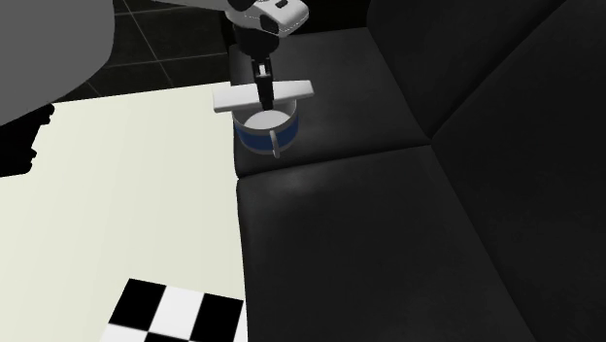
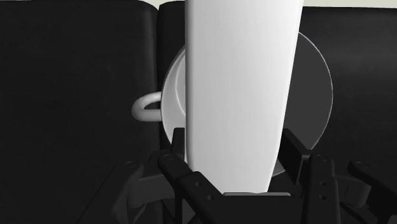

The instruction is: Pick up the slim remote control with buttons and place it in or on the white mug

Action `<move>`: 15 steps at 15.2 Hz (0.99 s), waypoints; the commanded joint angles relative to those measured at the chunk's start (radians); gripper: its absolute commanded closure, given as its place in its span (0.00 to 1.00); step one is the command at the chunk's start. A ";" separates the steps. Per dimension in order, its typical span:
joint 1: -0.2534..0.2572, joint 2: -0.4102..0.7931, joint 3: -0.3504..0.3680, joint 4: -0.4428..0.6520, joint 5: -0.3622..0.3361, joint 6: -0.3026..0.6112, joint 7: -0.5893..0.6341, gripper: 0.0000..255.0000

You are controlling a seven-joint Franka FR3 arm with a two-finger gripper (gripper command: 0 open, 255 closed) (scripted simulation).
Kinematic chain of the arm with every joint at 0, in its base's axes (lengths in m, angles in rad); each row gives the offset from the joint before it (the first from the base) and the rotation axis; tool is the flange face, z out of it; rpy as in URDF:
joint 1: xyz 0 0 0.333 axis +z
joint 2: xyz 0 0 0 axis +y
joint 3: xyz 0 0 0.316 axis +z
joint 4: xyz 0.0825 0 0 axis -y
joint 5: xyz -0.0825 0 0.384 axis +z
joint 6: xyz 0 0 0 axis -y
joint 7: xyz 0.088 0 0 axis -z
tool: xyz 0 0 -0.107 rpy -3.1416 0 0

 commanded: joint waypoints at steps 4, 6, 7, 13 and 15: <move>0.001 0.014 0.000 -0.047 -0.002 0.063 0.002 1.00; 0.001 0.020 -0.001 -0.063 -0.002 0.084 0.002 1.00; 0.001 0.020 -0.001 -0.063 -0.002 0.084 0.002 1.00; 0.001 0.020 -0.001 -0.063 -0.002 0.084 0.002 1.00; 0.001 0.020 -0.001 -0.063 -0.002 0.084 0.002 0.00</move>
